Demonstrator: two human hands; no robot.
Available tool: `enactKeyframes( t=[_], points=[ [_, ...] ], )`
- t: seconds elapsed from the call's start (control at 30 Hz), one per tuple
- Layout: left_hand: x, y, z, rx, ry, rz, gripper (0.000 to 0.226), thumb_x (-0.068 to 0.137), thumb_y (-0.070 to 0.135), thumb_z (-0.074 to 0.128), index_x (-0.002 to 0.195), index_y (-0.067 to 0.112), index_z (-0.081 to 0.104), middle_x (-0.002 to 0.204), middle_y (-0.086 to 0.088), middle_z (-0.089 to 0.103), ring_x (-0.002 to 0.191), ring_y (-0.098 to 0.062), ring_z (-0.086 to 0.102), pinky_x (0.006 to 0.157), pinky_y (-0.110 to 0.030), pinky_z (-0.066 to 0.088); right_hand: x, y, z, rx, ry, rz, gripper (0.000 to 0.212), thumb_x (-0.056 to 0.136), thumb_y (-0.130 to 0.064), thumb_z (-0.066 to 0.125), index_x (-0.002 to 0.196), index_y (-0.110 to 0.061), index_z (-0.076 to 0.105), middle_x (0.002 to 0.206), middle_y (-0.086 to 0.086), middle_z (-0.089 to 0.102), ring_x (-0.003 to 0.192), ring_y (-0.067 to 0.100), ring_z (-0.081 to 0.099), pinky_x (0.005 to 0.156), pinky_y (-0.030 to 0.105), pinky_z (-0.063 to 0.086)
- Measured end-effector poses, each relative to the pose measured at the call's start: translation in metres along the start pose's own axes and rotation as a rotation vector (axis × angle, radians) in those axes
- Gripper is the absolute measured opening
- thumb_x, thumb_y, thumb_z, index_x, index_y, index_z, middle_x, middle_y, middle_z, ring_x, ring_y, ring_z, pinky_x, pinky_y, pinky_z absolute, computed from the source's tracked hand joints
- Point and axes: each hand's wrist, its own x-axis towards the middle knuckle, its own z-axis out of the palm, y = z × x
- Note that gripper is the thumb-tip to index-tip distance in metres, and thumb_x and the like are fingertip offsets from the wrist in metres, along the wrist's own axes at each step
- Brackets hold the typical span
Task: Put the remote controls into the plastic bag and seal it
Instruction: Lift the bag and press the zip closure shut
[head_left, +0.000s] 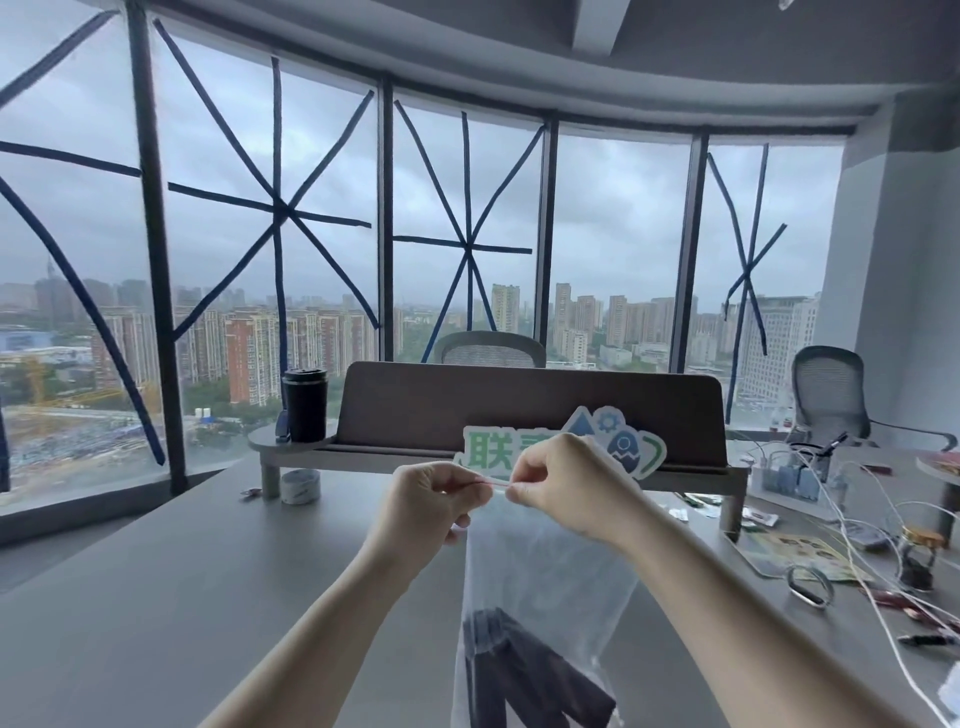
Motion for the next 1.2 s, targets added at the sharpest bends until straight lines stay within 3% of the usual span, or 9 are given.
enactKeyframes(
  t=[0.13,0.33,0.57,0.73,0.87,1.0,1.2],
  points=[
    [0.0,-0.001,-0.003,-0.031,-0.007,-0.005,0.004,0.076,0.01,0.072,0.076,0.006,0.072,0.066,-0.003,0.067,0.046,-0.01,0.05,0.038,-0.019,0.04,0.005,0.001,0.0,0.019,-0.013,-0.025,0.012,0.079,-0.034,0.075,0.072,-0.024,0.075,0.071,-0.008,0.07,0.076,0.012,0.065,0.078,0.037,0.056],
    [0.003,0.005,-0.001,0.012,-0.052,0.044,0.008,0.075,0.012,0.073,0.068,0.015,0.072,0.067,-0.005,0.065,0.045,-0.007,0.049,0.041,-0.021,0.04,0.015,-0.002,-0.007,0.098,-0.098,-0.022,0.008,0.076,-0.024,0.078,0.07,-0.019,0.077,0.062,-0.008,0.067,0.061,0.005,0.059,0.072,0.034,0.056],
    [0.007,0.011,0.004,-0.011,-0.044,0.087,0.016,0.077,0.008,0.069,0.062,0.014,0.066,0.059,0.0,0.056,0.045,-0.008,0.043,0.043,-0.017,0.034,0.017,-0.004,-0.009,0.103,-0.058,-0.027,0.013,0.077,-0.023,0.075,0.064,-0.02,0.072,0.057,-0.008,0.061,0.054,0.005,0.052,0.058,0.028,0.049],
    [0.01,0.006,0.009,0.041,0.003,0.12,0.02,0.079,0.009,0.065,0.061,0.017,0.06,0.045,0.01,0.044,0.05,-0.015,0.037,0.048,-0.026,0.03,0.015,-0.004,-0.004,0.078,-0.011,-0.049,0.011,0.08,-0.03,0.072,0.071,-0.023,0.073,0.071,-0.006,0.07,0.068,0.012,0.062,0.073,0.039,0.057],
    [0.012,0.002,0.007,0.087,0.101,0.175,0.022,0.078,0.008,0.066,0.059,0.017,0.061,0.04,0.014,0.048,0.045,-0.009,0.037,0.049,-0.025,0.033,0.006,0.001,-0.002,0.012,0.03,-0.041,0.014,0.087,-0.034,0.065,0.08,-0.023,0.072,0.082,-0.008,0.072,0.081,0.016,0.066,0.078,0.039,0.056],
    [0.021,0.001,-0.006,0.067,0.192,0.197,0.016,0.078,0.007,0.068,0.063,0.013,0.066,0.044,0.017,0.054,0.043,-0.003,0.041,0.044,-0.013,0.033,0.002,0.016,-0.008,-0.034,0.042,-0.004,0.017,0.09,-0.035,0.063,0.079,-0.025,0.068,0.07,-0.014,0.063,0.073,0.012,0.062,0.07,0.033,0.051],
    [0.034,0.0,-0.033,0.048,0.276,0.199,0.013,0.077,0.002,0.067,0.065,0.008,0.066,0.04,0.016,0.054,0.04,-0.001,0.042,0.046,-0.02,0.035,-0.001,0.038,-0.013,-0.022,0.06,0.055,0.016,0.089,-0.036,0.064,0.076,-0.028,0.066,0.066,-0.013,0.063,0.072,0.012,0.064,0.073,0.036,0.053]
  ],
)
